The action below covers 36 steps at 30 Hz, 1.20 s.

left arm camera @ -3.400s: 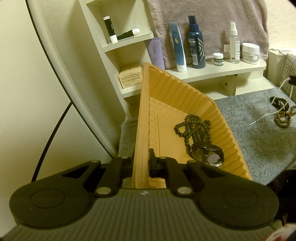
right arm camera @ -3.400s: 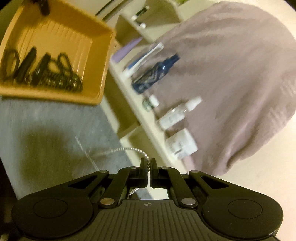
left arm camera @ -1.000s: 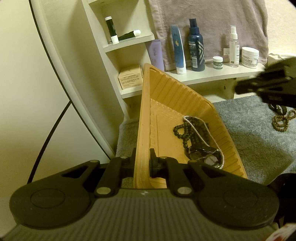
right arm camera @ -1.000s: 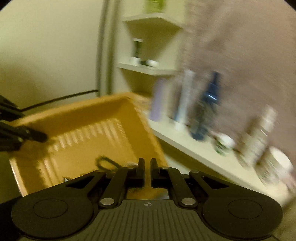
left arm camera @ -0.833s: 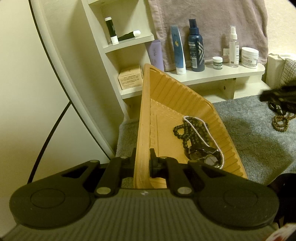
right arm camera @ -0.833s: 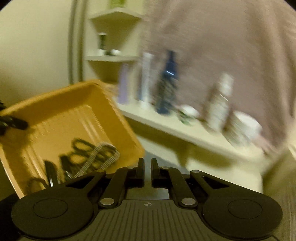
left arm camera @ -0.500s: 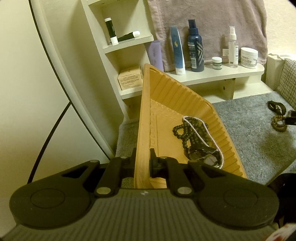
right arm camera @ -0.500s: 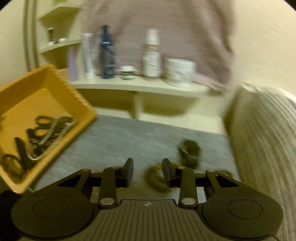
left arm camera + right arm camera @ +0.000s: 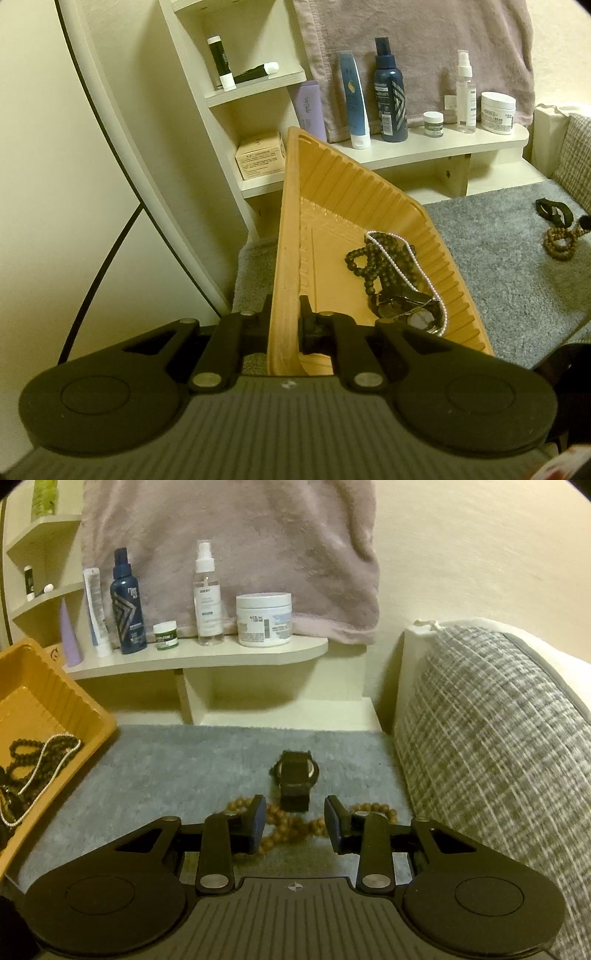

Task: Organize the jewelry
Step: 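Move the right tool to the black watch and grasp it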

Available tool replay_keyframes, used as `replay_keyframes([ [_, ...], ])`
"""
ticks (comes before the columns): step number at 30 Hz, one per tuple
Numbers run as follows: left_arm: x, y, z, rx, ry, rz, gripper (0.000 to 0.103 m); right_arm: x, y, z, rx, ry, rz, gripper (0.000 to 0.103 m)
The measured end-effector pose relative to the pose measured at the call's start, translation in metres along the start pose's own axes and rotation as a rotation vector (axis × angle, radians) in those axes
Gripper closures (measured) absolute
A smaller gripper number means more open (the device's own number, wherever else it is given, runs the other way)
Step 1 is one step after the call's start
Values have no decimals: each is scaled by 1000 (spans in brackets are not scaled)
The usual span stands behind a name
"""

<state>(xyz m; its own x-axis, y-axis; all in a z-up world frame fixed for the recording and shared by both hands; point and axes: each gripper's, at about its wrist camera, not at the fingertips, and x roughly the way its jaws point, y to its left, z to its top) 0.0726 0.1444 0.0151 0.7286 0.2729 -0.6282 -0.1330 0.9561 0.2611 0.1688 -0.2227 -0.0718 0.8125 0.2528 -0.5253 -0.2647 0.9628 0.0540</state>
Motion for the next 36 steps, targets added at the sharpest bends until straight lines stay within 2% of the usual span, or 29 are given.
replay_keyframes([
  [14,2,-1,2,3,11,10,94,52,-3,16,20,44,-6,67],
  [28,2,0,2,-2,16,14,95,78,2,22,-45,80,-3,68],
  [29,2,0,2,-2,16,13,95,78,2,22,-48,81,-5,70],
  [30,2,0,2,-2,16,13,95,78,2,22,-52,80,-6,81],
  [36,3,-1,2,-3,16,14,95,71,3,22,-68,65,-8,82],
])
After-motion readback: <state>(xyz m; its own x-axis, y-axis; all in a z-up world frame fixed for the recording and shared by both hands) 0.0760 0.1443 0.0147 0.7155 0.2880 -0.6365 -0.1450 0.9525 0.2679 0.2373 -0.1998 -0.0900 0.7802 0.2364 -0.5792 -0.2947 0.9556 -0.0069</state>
